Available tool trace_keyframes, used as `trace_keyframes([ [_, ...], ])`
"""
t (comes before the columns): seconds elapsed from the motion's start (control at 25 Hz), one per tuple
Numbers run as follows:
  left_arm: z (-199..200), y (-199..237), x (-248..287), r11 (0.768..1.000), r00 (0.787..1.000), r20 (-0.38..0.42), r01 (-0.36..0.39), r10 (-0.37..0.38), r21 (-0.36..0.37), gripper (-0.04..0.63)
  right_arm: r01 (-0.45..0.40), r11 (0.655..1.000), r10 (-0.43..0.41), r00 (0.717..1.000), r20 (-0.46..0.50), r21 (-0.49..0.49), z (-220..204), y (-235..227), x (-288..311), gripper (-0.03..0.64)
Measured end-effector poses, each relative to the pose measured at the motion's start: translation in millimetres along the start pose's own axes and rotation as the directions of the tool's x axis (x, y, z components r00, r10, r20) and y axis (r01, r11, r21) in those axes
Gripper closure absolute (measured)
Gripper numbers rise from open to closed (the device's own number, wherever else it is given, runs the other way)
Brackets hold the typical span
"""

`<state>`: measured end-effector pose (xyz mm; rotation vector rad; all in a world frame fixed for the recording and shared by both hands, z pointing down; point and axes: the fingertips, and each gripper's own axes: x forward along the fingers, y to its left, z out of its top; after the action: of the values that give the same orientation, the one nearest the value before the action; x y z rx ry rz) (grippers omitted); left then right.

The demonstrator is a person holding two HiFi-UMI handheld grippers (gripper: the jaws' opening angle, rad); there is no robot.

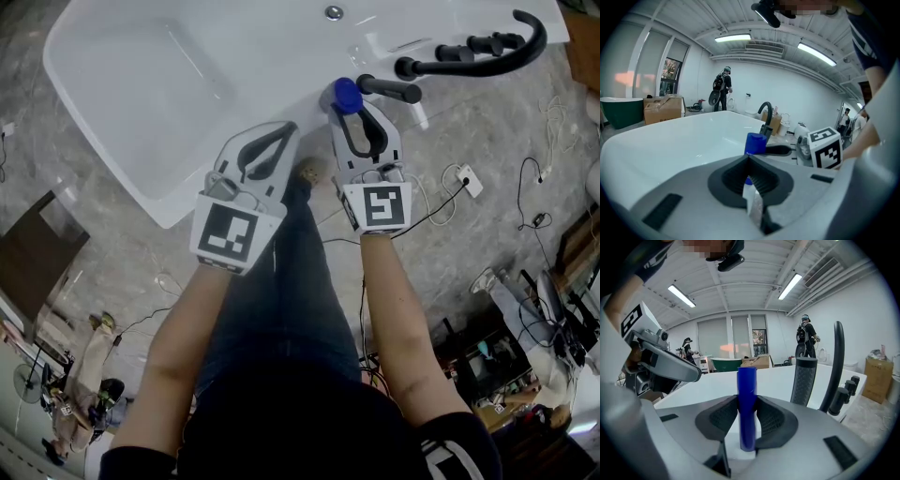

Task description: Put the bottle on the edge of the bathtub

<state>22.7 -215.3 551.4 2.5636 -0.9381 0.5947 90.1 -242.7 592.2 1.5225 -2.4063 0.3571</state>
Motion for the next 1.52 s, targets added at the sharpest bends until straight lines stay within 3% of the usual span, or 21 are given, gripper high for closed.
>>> trace_keyframes([
  [0.84, -7.5, -14.8, -4.0, 0.999, 0.999, -0.016, 0.038, -0.037, 0.016, 0.597, 0.013, 0.998, -0.014, 1.0, -0.024, -0.061, -9.3, 7.2, -16.4, 0.479],
  [1.24, -4.7, -16.3, -7.4, 0.998, 0.998, -0.026, 0.05, -0.049, 0.037, 0.597, 0.032, 0.999, -0.033, 0.998, -0.048, -0.016, -12.3, 9.8, -16.3, 0.473],
  [1.36, -6.6, -17.9, -7.3, 0.998, 0.998, -0.029, 0.054, -0.053, 0.038, 0.597, 0.029, 1.0, -0.029, 0.998, -0.063, -0.006, -15.1, 11.7, -14.7, 0.417],
  [1.52, -9.1, -20.4, -6.9, 0.997, 0.998, -0.033, 0.062, -0.06, 0.04, 0.597, 0.04, 0.999, -0.041, 0.997, -0.067, -0.007, -16.5, 11.6, -16.0, 0.391],
])
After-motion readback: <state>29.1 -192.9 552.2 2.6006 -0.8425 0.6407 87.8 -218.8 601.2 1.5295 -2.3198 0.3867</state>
